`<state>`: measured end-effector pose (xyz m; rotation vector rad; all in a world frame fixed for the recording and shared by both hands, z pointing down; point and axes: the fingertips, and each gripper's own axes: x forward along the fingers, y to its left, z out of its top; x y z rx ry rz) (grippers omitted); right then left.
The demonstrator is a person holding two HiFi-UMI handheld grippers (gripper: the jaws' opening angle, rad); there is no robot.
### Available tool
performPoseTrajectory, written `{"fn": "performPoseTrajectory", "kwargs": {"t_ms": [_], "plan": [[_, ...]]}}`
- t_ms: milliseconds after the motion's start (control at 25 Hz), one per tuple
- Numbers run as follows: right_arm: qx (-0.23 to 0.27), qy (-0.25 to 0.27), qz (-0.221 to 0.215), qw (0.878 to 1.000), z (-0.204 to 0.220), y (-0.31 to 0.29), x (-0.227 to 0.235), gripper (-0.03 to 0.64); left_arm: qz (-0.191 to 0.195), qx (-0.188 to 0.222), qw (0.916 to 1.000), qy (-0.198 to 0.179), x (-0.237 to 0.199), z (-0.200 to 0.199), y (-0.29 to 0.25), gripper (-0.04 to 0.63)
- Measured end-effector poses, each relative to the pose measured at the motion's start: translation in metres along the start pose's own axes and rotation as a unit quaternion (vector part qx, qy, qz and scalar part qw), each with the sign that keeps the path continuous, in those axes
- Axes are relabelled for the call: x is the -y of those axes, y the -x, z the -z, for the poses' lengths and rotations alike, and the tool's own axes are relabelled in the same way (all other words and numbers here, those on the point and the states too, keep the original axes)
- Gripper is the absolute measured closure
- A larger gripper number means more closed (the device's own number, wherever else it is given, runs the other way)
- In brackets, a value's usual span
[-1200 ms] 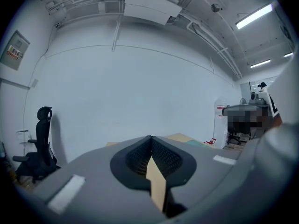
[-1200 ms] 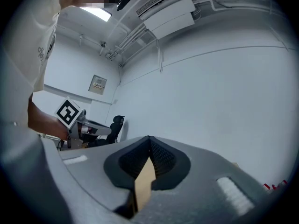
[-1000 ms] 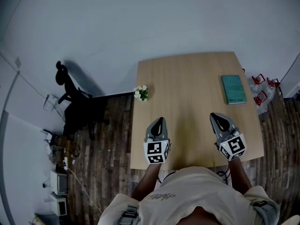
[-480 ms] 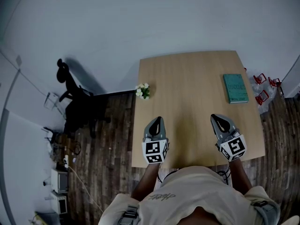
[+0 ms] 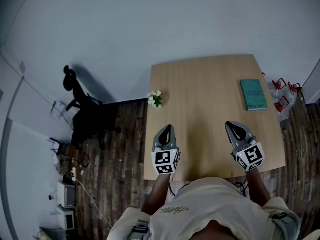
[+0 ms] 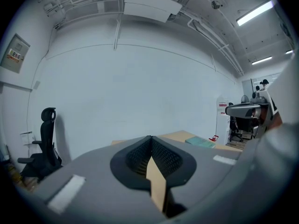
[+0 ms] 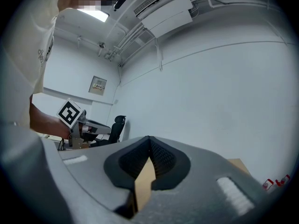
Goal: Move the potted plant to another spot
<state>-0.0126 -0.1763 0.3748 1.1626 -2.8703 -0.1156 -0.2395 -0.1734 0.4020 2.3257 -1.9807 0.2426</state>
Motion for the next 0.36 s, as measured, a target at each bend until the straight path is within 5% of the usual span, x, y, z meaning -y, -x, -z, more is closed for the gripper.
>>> {"fn": "performPoseTrajectory", "kwargs": {"t_ms": [360], "plan": [[-0.007,0.001,0.005,1.000,0.0072,0.0030,0.0063,0.614,-0.001,-0.009,0.9999,0.005,-0.0094,0.0053,-0.0078,0.581]]}}
